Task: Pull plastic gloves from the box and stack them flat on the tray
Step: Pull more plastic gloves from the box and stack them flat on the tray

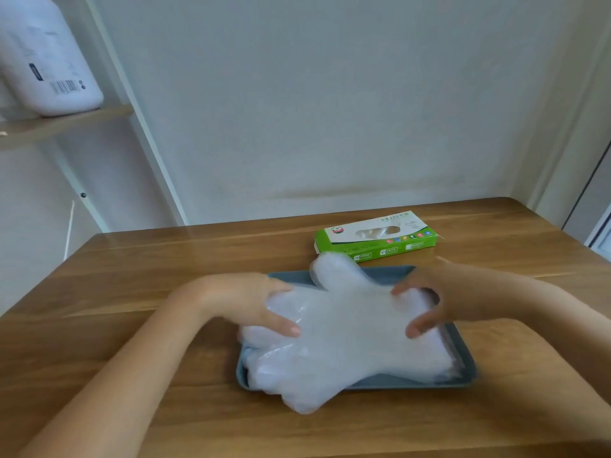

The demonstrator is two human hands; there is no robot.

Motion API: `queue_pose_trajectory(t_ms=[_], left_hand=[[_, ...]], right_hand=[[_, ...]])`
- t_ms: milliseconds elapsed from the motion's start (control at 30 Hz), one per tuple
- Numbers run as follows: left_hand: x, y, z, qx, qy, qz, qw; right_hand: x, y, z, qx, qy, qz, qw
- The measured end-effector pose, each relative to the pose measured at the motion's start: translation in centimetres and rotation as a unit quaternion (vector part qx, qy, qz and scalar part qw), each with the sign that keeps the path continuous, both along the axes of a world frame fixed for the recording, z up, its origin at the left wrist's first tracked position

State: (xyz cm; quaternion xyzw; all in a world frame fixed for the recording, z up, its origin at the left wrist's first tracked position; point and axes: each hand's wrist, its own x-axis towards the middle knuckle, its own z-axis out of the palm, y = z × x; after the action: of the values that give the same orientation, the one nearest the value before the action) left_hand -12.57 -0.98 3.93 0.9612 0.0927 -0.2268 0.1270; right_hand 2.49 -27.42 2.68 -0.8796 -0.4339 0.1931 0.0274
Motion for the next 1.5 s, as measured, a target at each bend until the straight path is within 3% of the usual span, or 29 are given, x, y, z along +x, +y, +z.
queue_pose_trajectory(t_ms=[100,200,300,400,700,900,1167,1267,1367,1433,1500], left_hand=[[1.7,0.9,0.5,-0.036,-0.128,0.049,0.990],[4.7,1.3,0.1,-0.074,-0.173,0.060,0.980],[7.9,1.6,-1.1,-0.186,-0.198,0.085,0.959],[10.7,2.1,-3.0,-0.226,-0.220,0.106,0.943],[14.1,3.1,-6.3,-0.243,-0.218,0.087,0.941],[14.5,3.3,-7.1,-0.203,-0.210,0.062,0.954],[14.4,3.1,-7.1,-0.182,-0.197,0.055,0.962],[14.3,3.1,-7.1,-0.179,-0.187,0.057,0.964],[14.3,3.1,-7.2,-0.175,-0.181,0.057,0.966],[14.4,3.1,-7.1,-0.173,-0.180,0.056,0.967],[14.4,3.1,-7.1,-0.173,-0.182,0.054,0.966]], right_hand=[[2.7,1.8,-1.1,0.227,-0.031,-0.094,0.969],[6.0,3.5,-2.6,0.310,-0.069,-0.126,0.940],[8.4,5.4,-3.4,0.318,-0.064,-0.100,0.941],[10.0,7.5,-4.4,0.319,-0.079,-0.090,0.940],[12.2,9.6,-4.6,0.261,-0.063,-0.038,0.962],[12.3,9.7,-4.7,0.218,-0.040,-0.052,0.974],[12.4,8.9,-4.5,0.249,0.027,-0.064,0.966],[12.6,8.2,-4.0,0.355,0.182,-0.115,0.910],[13.2,7.7,-4.3,0.465,0.305,-0.171,0.813],[14.0,7.9,-4.7,0.572,0.375,-0.228,0.693],[15.2,7.9,-5.0,0.669,0.457,-0.305,0.500]])
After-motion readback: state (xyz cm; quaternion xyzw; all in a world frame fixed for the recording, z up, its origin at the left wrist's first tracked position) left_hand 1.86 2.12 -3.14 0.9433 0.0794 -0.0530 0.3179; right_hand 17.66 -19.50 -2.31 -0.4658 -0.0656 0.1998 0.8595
